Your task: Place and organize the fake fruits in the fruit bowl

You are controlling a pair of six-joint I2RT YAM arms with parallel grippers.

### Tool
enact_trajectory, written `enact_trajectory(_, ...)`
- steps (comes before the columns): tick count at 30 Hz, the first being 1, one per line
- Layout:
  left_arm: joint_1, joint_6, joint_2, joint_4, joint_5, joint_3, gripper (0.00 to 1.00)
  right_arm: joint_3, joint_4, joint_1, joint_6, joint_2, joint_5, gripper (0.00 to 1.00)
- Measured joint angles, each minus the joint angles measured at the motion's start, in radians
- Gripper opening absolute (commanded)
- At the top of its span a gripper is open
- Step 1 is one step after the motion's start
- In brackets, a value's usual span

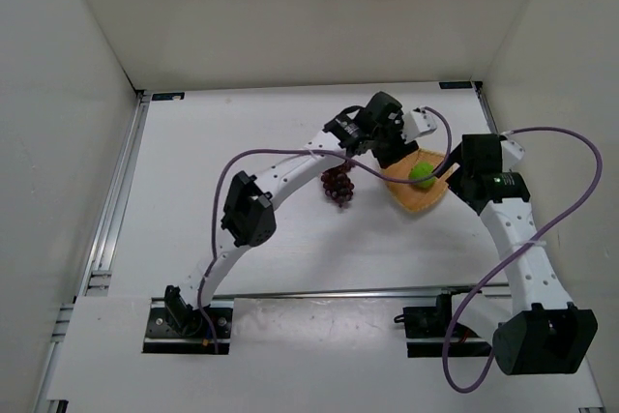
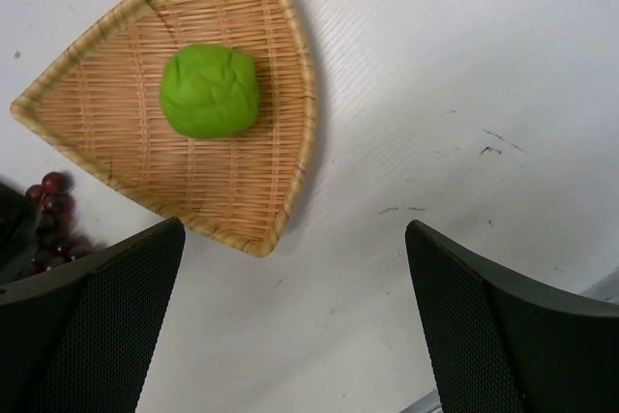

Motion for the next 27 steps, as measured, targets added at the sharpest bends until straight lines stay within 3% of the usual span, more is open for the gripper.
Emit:
enact_trajectory(6, -0.002, 0.0, 0.14, 0.152, 0.069, 0.036, 0.42, -0.064, -0.002, -0.003, 0.023, -0.079, 0.059, 0.98)
enact_trajectory(7, -0.002, 0.0, 0.149, 0.163, 0.076, 0.035, 0.48, -0.068, -0.005, -0.003, 0.026, -0.092, 0.067, 0.98)
enact_trajectory(8, -0.002, 0.0, 0.157, 0.177, 0.083, 0.032, 0.64, -0.068, -0.005, -0.005, 0.029, -0.102, 0.072, 0.98)
enact_trajectory(11, -0.003, 0.001, 0.157, 0.208, 0.11, 0.005, 0.82, -0.068, -0.005, -0.007, 0.029, -0.119, 0.086, 1.0)
enact_trajectory(12, -0.003, 0.002, 0.155, 0.217, 0.121, -0.007, 0.96, -0.068, -0.005, -0.007, 0.026, -0.119, 0.089, 1.0)
enact_trajectory(13, -0.003, 0.005, 0.154, 0.226, 0.128, -0.019, 1.0, -0.068, -0.005, -0.007, 0.023, -0.119, 0.09, 1.0)
enact_trajectory(20, -0.004, -0.027, 0.106, 0.232, 0.089, -0.142, 1.0, -0.067, -0.005, 0.0, -0.049, -0.119, 0.093, 1.0)
enact_trajectory(27, 0.025, -0.08, -0.248, 0.231, -0.118, -0.39, 1.0, -0.068, 0.045, 0.15, -0.153, -0.115, 0.031, 1.0)
